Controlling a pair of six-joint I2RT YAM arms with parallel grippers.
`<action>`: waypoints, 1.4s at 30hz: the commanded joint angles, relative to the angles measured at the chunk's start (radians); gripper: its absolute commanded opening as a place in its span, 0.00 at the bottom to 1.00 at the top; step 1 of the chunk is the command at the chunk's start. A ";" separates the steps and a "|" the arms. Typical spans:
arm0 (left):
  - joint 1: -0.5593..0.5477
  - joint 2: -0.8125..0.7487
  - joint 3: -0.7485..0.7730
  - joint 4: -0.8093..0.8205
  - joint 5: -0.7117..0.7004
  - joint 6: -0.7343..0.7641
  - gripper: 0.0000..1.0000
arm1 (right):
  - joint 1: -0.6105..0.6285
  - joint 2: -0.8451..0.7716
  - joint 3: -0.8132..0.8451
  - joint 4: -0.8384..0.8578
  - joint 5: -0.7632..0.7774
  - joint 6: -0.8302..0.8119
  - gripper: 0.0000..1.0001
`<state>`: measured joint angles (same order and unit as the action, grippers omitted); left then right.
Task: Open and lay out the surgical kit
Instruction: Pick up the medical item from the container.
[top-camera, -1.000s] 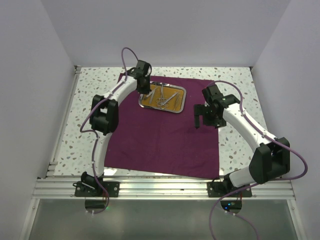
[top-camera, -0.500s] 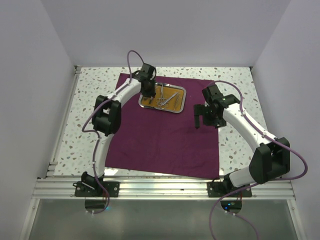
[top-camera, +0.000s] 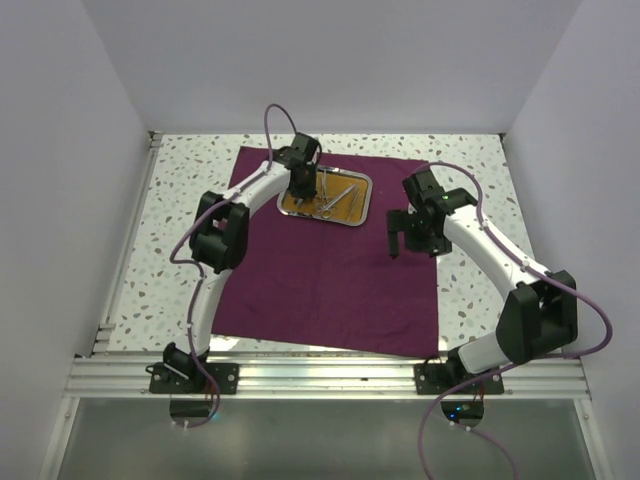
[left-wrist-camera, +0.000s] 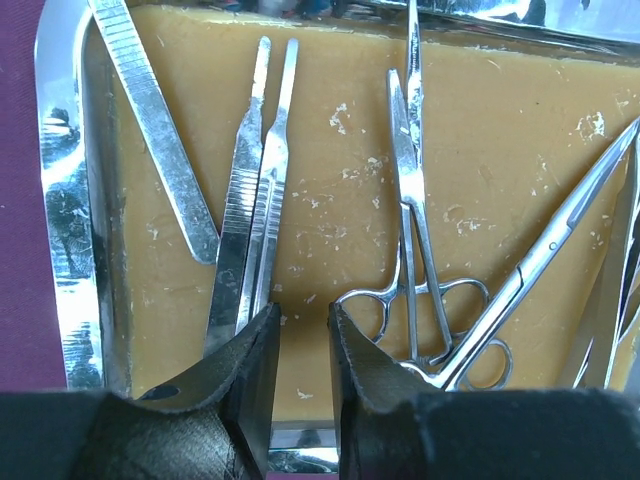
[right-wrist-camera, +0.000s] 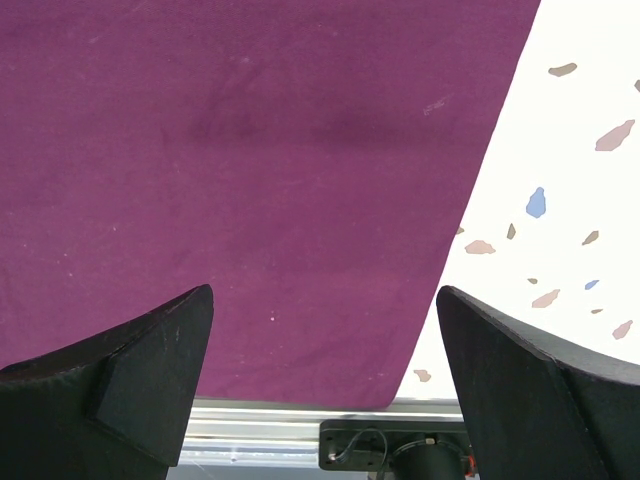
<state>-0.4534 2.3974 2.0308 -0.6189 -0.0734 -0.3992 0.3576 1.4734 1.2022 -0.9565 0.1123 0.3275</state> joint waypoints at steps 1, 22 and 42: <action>0.007 -0.044 0.006 0.012 -0.046 0.033 0.30 | -0.005 0.004 0.005 0.009 -0.003 -0.016 0.98; 0.022 -0.061 0.085 -0.021 -0.095 0.069 0.34 | -0.005 0.027 0.017 0.012 -0.010 -0.013 0.97; 0.030 0.012 -0.024 0.010 -0.057 0.076 0.33 | -0.005 0.047 0.017 0.007 -0.005 -0.004 0.97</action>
<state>-0.4286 2.3867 2.0109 -0.6201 -0.1280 -0.3454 0.3576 1.5078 1.2022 -0.9565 0.1123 0.3286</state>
